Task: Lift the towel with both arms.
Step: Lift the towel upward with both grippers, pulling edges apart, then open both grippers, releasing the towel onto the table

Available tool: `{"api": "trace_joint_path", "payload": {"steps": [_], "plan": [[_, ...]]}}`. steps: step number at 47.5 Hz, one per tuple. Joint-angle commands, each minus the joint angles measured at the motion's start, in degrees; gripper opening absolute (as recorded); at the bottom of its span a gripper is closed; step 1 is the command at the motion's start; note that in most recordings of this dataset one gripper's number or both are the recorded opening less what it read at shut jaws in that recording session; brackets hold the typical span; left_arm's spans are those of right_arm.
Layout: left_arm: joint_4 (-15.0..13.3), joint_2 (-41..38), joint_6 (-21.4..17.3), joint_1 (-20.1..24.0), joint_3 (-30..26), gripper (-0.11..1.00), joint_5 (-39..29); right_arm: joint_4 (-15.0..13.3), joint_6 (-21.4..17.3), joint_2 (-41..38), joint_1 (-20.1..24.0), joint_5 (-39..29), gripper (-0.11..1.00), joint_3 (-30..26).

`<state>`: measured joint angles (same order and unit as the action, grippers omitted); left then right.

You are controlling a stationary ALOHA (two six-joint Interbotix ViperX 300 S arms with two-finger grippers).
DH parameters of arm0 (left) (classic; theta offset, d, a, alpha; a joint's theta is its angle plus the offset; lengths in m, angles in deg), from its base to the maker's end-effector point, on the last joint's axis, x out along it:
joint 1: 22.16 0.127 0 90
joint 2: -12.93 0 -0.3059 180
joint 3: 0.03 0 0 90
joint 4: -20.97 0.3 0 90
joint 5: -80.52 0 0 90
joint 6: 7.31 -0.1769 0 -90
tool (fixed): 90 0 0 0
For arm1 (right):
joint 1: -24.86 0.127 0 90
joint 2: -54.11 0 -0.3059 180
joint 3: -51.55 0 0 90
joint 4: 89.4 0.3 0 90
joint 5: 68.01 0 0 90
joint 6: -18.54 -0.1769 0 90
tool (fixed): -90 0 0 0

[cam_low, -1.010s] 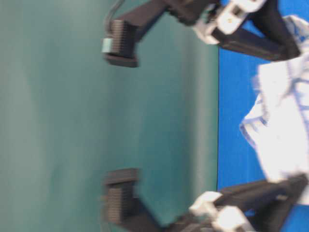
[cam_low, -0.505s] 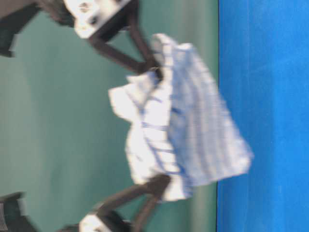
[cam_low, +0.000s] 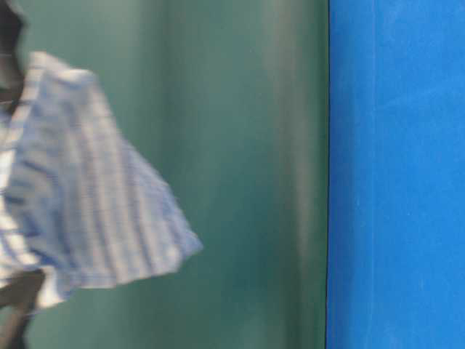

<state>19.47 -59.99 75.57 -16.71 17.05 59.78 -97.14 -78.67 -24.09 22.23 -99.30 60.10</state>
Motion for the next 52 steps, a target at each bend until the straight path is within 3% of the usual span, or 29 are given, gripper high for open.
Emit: {"api": "trace_joint_path", "payload": {"steps": [1, 13, 31, 35, 41, 44, 47, 52], "plan": [[0.09, 1.76, -0.53, 0.62, -2.99, 0.06, -0.7, -1.05, 0.18, 1.23, -0.09, -1.14, 0.07, -4.04], [0.09, 3.08, -0.7, 0.7, -5.27, 0.06, -0.7, -1.76, 0.7, 1.23, 0.0, -1.41, 0.07, -7.91], [0.09, 3.08, -0.79, 0.79, -5.27, 0.08, -1.05, -2.2, 0.97, 1.14, 0.0, -1.32, 0.08, -7.73], [0.18, 3.34, -0.18, 0.79, -5.1, 0.27, -0.79, -2.2, 0.7, 1.14, 0.0, -1.32, 0.14, -7.65], [0.09, 3.52, -0.18, 0.18, -5.01, 0.67, -0.35, -2.64, 0.79, 1.14, 0.0, -1.49, 0.52, -7.47], [0.09, 3.52, -0.79, -0.26, -4.92, 0.83, -0.35, -3.08, 0.7, 1.14, 0.0, -1.49, 0.65, -7.47], [0.18, 3.52, -1.05, -0.62, -4.83, 0.92, -0.35, -3.25, 0.7, 1.23, 0.0, -1.49, 0.68, -7.47], [0.09, 3.43, -1.32, -0.97, -4.57, 0.94, -0.26, -3.25, 0.62, 1.14, 0.0, -1.49, 0.64, -7.29]]}}
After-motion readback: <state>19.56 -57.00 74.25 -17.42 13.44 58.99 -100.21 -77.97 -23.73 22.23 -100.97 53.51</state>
